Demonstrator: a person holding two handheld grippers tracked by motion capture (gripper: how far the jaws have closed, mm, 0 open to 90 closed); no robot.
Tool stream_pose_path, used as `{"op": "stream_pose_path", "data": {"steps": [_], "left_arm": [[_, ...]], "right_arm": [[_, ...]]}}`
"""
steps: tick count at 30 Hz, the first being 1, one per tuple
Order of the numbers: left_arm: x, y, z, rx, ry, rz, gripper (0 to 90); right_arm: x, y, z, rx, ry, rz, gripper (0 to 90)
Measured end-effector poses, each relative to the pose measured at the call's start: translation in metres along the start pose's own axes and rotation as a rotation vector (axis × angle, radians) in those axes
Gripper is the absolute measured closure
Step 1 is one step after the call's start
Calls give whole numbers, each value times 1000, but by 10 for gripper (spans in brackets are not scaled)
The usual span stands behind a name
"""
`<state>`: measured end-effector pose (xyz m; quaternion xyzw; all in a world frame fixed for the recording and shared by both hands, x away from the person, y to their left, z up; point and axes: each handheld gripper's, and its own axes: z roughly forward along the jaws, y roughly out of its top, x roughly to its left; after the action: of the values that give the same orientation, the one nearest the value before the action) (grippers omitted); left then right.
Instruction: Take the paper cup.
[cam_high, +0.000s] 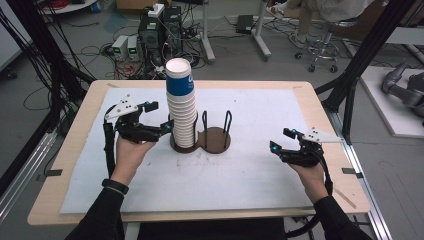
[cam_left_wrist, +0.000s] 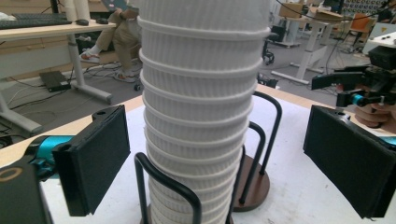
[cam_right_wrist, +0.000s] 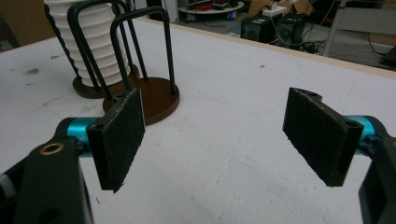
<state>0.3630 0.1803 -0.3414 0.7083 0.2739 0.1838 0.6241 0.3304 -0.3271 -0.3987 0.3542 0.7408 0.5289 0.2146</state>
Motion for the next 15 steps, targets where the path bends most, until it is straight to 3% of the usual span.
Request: {"op": "stream_pose_path", "data": {"steps": [15], "left_arm": [[9, 14, 28, 18, -19, 21, 60]], "right_arm": [[1, 0, 3, 6, 14, -3, 214]]}}
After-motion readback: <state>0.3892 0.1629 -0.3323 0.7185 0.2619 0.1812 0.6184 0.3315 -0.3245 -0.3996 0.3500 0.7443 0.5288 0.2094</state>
